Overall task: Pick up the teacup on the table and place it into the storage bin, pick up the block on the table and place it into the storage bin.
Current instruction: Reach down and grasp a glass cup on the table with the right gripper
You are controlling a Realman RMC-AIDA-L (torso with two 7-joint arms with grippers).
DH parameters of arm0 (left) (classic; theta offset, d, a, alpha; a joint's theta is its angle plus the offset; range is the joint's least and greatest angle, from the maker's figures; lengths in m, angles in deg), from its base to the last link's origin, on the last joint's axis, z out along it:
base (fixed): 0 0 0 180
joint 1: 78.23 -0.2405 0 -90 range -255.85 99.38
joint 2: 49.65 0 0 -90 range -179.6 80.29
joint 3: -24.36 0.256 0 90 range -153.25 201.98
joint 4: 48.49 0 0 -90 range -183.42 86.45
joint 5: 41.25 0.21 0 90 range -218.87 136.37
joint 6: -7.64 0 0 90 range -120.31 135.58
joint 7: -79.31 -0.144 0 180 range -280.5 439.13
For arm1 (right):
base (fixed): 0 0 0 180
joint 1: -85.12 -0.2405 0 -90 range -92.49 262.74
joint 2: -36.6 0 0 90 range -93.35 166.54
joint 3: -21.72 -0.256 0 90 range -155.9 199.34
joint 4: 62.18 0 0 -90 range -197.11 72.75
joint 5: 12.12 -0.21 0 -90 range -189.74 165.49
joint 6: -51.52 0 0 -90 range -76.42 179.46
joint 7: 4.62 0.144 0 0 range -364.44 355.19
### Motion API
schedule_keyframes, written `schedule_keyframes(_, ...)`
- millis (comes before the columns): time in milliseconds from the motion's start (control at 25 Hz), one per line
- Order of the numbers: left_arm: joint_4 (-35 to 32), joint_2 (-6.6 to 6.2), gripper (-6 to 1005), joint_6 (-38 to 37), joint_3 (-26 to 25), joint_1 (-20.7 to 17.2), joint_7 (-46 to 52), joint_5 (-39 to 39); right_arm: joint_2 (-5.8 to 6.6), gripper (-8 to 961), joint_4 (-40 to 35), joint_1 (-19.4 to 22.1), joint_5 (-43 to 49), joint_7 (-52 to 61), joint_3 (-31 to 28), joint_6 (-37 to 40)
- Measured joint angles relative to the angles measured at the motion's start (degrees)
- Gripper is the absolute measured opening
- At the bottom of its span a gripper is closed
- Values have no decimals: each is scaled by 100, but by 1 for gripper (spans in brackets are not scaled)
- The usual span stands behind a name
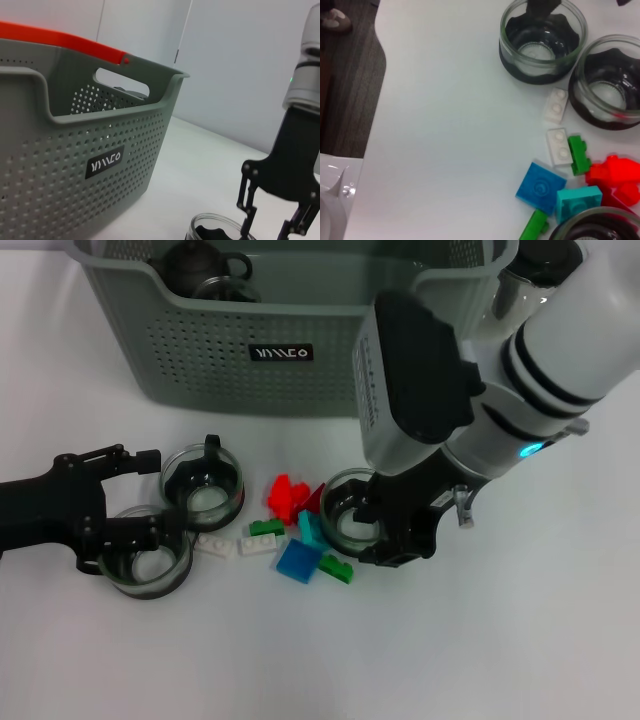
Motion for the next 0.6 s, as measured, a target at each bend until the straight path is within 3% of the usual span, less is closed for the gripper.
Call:
schedule_keyframes(240, 0, 0, 894, 1, -7, 14, 2, 0, -9, 440, 687, -167, -14, -8, 348, -439)
schedule_keyframes(600, -3, 0, 893, 1, 19, 47, 21, 0, 13, 388, 992, -192, -344, -35, 362, -772)
